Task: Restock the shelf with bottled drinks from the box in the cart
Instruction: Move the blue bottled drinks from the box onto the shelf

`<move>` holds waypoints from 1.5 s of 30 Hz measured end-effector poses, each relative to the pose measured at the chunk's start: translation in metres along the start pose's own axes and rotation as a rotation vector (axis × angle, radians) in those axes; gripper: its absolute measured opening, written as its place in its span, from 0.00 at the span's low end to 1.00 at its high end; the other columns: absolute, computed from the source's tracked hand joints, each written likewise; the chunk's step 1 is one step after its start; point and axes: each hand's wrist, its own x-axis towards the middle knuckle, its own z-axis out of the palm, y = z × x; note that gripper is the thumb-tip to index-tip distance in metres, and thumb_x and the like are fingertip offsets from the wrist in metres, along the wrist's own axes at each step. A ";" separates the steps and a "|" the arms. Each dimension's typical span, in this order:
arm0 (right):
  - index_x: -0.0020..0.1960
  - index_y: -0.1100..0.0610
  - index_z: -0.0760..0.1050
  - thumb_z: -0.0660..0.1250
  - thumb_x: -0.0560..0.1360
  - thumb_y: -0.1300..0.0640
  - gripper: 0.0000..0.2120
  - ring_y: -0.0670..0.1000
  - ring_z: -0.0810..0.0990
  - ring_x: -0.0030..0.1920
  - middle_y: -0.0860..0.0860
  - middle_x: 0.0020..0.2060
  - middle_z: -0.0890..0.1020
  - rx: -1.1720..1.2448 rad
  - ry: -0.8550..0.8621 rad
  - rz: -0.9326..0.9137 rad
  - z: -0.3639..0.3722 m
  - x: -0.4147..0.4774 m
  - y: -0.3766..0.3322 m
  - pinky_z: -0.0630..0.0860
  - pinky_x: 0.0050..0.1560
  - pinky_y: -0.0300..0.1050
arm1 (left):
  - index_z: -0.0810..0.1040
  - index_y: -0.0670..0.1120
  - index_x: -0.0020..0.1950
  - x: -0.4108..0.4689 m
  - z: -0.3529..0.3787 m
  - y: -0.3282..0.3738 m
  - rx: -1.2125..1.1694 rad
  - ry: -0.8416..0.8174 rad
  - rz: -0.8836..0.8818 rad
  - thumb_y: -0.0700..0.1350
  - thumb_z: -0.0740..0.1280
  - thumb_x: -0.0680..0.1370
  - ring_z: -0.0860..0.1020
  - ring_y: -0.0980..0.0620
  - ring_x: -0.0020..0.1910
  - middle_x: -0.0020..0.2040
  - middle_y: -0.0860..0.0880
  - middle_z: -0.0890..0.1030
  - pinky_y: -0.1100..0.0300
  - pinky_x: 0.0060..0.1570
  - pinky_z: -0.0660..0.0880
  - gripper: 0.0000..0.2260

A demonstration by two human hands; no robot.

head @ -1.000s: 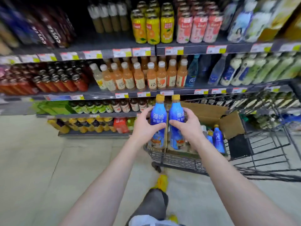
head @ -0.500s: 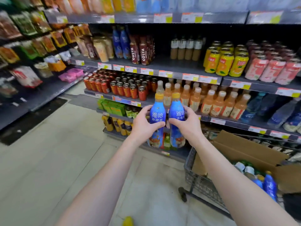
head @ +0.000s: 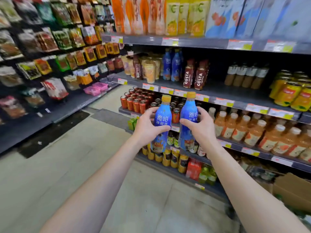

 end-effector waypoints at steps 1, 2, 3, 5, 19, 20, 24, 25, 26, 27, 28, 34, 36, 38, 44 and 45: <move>0.66 0.48 0.73 0.81 0.69 0.52 0.29 0.42 0.84 0.49 0.43 0.52 0.83 0.003 0.003 -0.001 0.011 0.006 -0.006 0.83 0.54 0.51 | 0.74 0.54 0.67 0.011 -0.011 -0.002 -0.008 0.006 0.009 0.45 0.84 0.66 0.80 0.65 0.52 0.58 0.55 0.81 0.69 0.51 0.77 0.33; 0.66 0.48 0.73 0.81 0.69 0.53 0.29 0.42 0.83 0.49 0.42 0.52 0.83 0.007 0.008 0.001 0.021 0.013 -0.012 0.83 0.54 0.51 | 0.74 0.54 0.67 0.023 -0.021 -0.005 -0.012 0.006 0.012 0.45 0.84 0.66 0.81 0.62 0.51 0.58 0.54 0.82 0.65 0.52 0.79 0.33; 0.66 0.47 0.73 0.81 0.69 0.53 0.29 0.42 0.84 0.49 0.42 0.52 0.83 0.011 0.014 0.003 0.030 0.020 -0.016 0.84 0.54 0.51 | 0.74 0.55 0.67 0.035 -0.029 -0.006 -0.013 0.002 0.014 0.45 0.84 0.66 0.82 0.60 0.51 0.58 0.54 0.82 0.62 0.52 0.80 0.34; 0.66 0.47 0.73 0.82 0.68 0.52 0.30 0.42 0.83 0.50 0.42 0.52 0.82 0.011 0.024 0.006 0.047 0.037 -0.022 0.84 0.54 0.52 | 0.74 0.56 0.68 0.059 -0.042 -0.011 0.008 0.005 0.036 0.50 0.84 0.64 0.82 0.58 0.52 0.57 0.56 0.82 0.55 0.55 0.81 0.35; 0.65 0.46 0.74 0.80 0.70 0.54 0.27 0.40 0.83 0.49 0.41 0.52 0.82 0.049 0.059 -0.013 0.136 0.201 -0.018 0.81 0.49 0.40 | 0.73 0.53 0.70 0.231 -0.047 -0.042 -0.011 -0.002 0.046 0.48 0.83 0.68 0.80 0.62 0.53 0.58 0.56 0.80 0.69 0.45 0.75 0.34; 0.65 0.47 0.74 0.80 0.70 0.54 0.27 0.40 0.83 0.48 0.41 0.52 0.82 0.048 0.066 -0.016 0.141 0.218 -0.014 0.81 0.49 0.39 | 0.73 0.53 0.70 0.245 -0.045 -0.045 -0.002 -0.015 0.046 0.48 0.83 0.67 0.80 0.61 0.54 0.59 0.55 0.80 0.67 0.46 0.76 0.34; 0.68 0.47 0.74 0.81 0.67 0.50 0.32 0.40 0.83 0.50 0.41 0.53 0.83 0.019 0.065 -0.012 0.155 0.280 -0.005 0.82 0.52 0.45 | 0.72 0.55 0.69 0.296 -0.037 -0.055 -0.001 -0.040 0.029 0.48 0.83 0.68 0.80 0.60 0.54 0.59 0.57 0.80 0.69 0.44 0.77 0.33; 0.68 0.47 0.74 0.81 0.67 0.50 0.32 0.40 0.83 0.50 0.41 0.53 0.83 0.024 0.056 -0.009 0.158 0.294 -0.002 0.82 0.52 0.45 | 0.72 0.56 0.69 0.307 -0.035 -0.057 -0.010 -0.040 0.028 0.48 0.83 0.68 0.80 0.60 0.54 0.58 0.58 0.80 0.68 0.44 0.78 0.33; 0.68 0.48 0.74 0.82 0.67 0.51 0.32 0.40 0.83 0.49 0.42 0.52 0.83 0.032 0.050 -0.005 0.161 0.308 0.000 0.83 0.53 0.46 | 0.72 0.55 0.70 0.318 -0.033 -0.060 -0.023 -0.040 0.027 0.48 0.83 0.68 0.80 0.59 0.55 0.58 0.58 0.80 0.65 0.46 0.79 0.34; 0.67 0.48 0.75 0.82 0.66 0.51 0.32 0.40 0.83 0.49 0.42 0.52 0.84 0.040 0.049 -0.004 0.164 0.319 0.002 0.83 0.53 0.47 | 0.72 0.55 0.70 0.328 -0.031 -0.063 -0.031 -0.039 0.024 0.49 0.83 0.68 0.81 0.58 0.55 0.58 0.59 0.80 0.61 0.49 0.81 0.34; 0.67 0.48 0.75 0.82 0.64 0.49 0.34 0.41 0.84 0.50 0.42 0.53 0.84 0.045 0.051 0.000 0.167 0.330 0.005 0.83 0.54 0.49 | 0.72 0.55 0.70 0.337 -0.030 -0.067 -0.038 -0.039 0.021 0.49 0.83 0.68 0.81 0.57 0.56 0.58 0.60 0.80 0.58 0.51 0.81 0.34; 0.70 0.52 0.73 0.83 0.65 0.51 0.37 0.42 0.83 0.52 0.43 0.54 0.83 0.072 0.058 -0.016 0.184 0.377 -0.001 0.82 0.57 0.49 | 0.73 0.56 0.69 0.384 -0.034 -0.084 -0.025 -0.030 0.013 0.49 0.84 0.67 0.82 0.60 0.52 0.57 0.56 0.82 0.57 0.52 0.82 0.34; 0.69 0.53 0.72 0.82 0.67 0.55 0.34 0.41 0.82 0.50 0.41 0.51 0.81 0.080 0.071 -0.034 0.189 0.388 -0.006 0.82 0.57 0.48 | 0.72 0.57 0.66 0.394 -0.036 -0.086 -0.039 -0.027 0.016 0.47 0.84 0.67 0.82 0.63 0.50 0.57 0.56 0.82 0.65 0.47 0.80 0.32; 0.69 0.53 0.72 0.82 0.67 0.56 0.34 0.43 0.83 0.51 0.41 0.51 0.82 0.084 0.083 -0.046 0.197 0.399 -0.011 0.82 0.57 0.50 | 0.72 0.59 0.65 0.404 -0.039 -0.090 -0.054 -0.029 0.023 0.46 0.84 0.67 0.82 0.65 0.50 0.57 0.57 0.82 0.68 0.45 0.79 0.32; 0.73 0.52 0.70 0.82 0.67 0.57 0.38 0.47 0.82 0.54 0.45 0.56 0.81 0.062 0.191 -0.049 0.223 0.421 -0.012 0.79 0.62 0.51 | 0.74 0.56 0.66 0.430 -0.046 -0.103 -0.087 -0.072 0.054 0.47 0.84 0.67 0.83 0.61 0.51 0.57 0.56 0.82 0.64 0.46 0.81 0.32; 0.73 0.52 0.69 0.82 0.67 0.57 0.38 0.48 0.82 0.56 0.45 0.57 0.81 0.059 0.209 -0.042 0.228 0.424 -0.011 0.78 0.63 0.51 | 0.73 0.57 0.66 0.434 -0.048 -0.105 -0.093 -0.085 0.056 0.47 0.84 0.67 0.82 0.62 0.50 0.57 0.56 0.82 0.66 0.44 0.80 0.32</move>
